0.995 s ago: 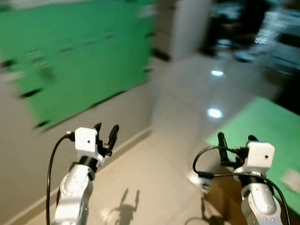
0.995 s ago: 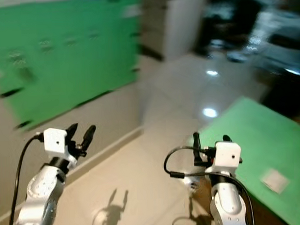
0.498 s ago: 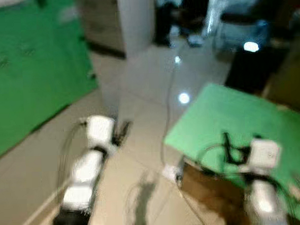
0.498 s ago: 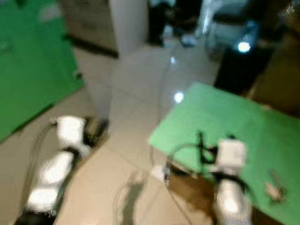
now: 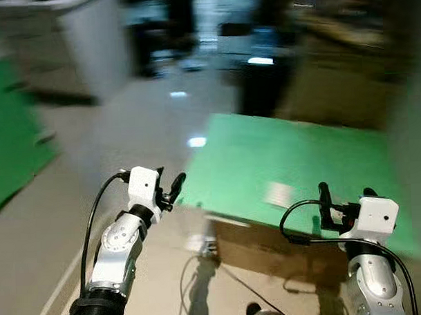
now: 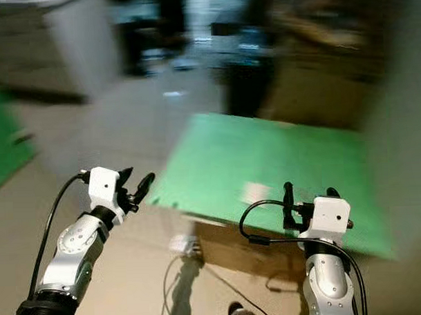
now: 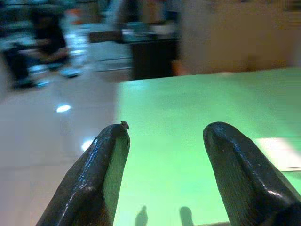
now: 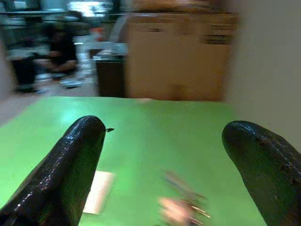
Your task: Hang keys on a hook
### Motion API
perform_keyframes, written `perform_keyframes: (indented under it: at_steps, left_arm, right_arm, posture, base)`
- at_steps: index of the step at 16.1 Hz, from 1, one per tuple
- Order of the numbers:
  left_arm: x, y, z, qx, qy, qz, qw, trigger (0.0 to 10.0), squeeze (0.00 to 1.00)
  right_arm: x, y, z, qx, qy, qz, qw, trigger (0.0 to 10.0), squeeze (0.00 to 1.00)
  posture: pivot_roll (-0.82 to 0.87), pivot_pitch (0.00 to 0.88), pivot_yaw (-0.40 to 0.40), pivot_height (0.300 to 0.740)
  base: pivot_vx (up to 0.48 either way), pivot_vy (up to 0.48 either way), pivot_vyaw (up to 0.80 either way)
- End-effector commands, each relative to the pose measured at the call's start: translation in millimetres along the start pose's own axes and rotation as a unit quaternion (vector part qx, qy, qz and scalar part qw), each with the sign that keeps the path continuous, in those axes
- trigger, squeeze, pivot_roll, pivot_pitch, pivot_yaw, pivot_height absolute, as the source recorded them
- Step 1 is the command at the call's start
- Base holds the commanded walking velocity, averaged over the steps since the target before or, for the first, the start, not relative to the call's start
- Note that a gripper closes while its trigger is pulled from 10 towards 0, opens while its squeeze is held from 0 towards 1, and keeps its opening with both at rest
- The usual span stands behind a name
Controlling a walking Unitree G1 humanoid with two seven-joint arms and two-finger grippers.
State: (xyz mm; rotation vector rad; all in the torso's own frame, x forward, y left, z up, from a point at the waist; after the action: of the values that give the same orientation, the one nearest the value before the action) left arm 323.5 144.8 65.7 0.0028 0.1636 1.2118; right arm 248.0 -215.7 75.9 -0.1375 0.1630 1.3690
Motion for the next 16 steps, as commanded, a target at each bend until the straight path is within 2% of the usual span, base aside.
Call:
perform_keyframes:
  at_steps: [1, 3, 7, 12, 13, 16]
  left_arm:
    - [-0.2, -3.2, 4, -0.004, -0.007, -0.007, 1.0, 10.0, 0.0]
    - [3.6, -2.1, 2, -0.001, -0.003, 0.0, 1.0, 10.0, 0.0]
    - [-1.4, -2.9, -1, 0.002, -0.001, -0.008, 1.0, 10.0, 0.0]
    - [-6.8, -0.8, -9, 0.017, -0.002, -0.026, 1.0, 10.0, 0.0]
    - [-9.2, -1.6, -9, 0.015, 0.026, -0.034, 0.999, 10.0, 0.0]
    - [-12.4, -5.5, -8, 0.017, 0.024, -0.043, 0.999, 10.0, 0.0]
  right_arm:
    - [-0.7, -0.7, 2, -0.004, -0.002, -0.003, 1.0, 10.0, 1.0]
    - [1.2, 1.0, -1, 0.005, 0.006, 0.006, 1.0, 10.0, 1.0]
    - [0.8, -0.1, -1, 0.003, 0.019, 0.007, 1.0, 10.0, 1.0]
    - [6.6, 4.4, -6, 0.013, 0.024, 0.019, 0.999, 10.0, 1.0]
    - [8.6, 4.9, -6, 0.013, 0.025, 0.026, 0.999, 10.0, 1.0]
    - [11.5, 5.2, -8, 0.02, 0.023, 0.033, 0.999, 10.0, 1.0]
  posture:
    - [-0.13, 0.0, 0.077, 0.74]
    - [-0.13, 0.0, 0.076, 0.74]
    - [-0.14, 0.0, 0.081, 0.736]
    - [-0.15, 0.0, 0.096, 0.736]
    - [-0.15, 0.0, 0.097, 0.736]
    - [-0.16, 0.0, 0.103, 0.736]
  base:
    - [0.0, 0.0, -0.58]
    - [0.0, 0.0, -0.58]
    - [0.0, 0.0, 0.0]
    - [0.0, 0.0, -0.69]
    - [0.0, 0.0, -0.69]
    - [0.0, 0.0, -0.69]
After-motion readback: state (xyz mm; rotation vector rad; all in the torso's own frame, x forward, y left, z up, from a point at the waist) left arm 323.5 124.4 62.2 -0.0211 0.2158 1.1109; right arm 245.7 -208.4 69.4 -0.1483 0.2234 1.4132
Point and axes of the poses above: a point about 5 cm out from each wrist's last joint towards the gripper, its own y axis pointing back from the gripper into the wrist, its own z axis along the axis of the wrist's last joint, x = y × z, the point moved 3 cm from there along -y, pointing out of the wrist towards the gripper, and after that the axes turned 8 degrees about y, right-handed, at the moved point
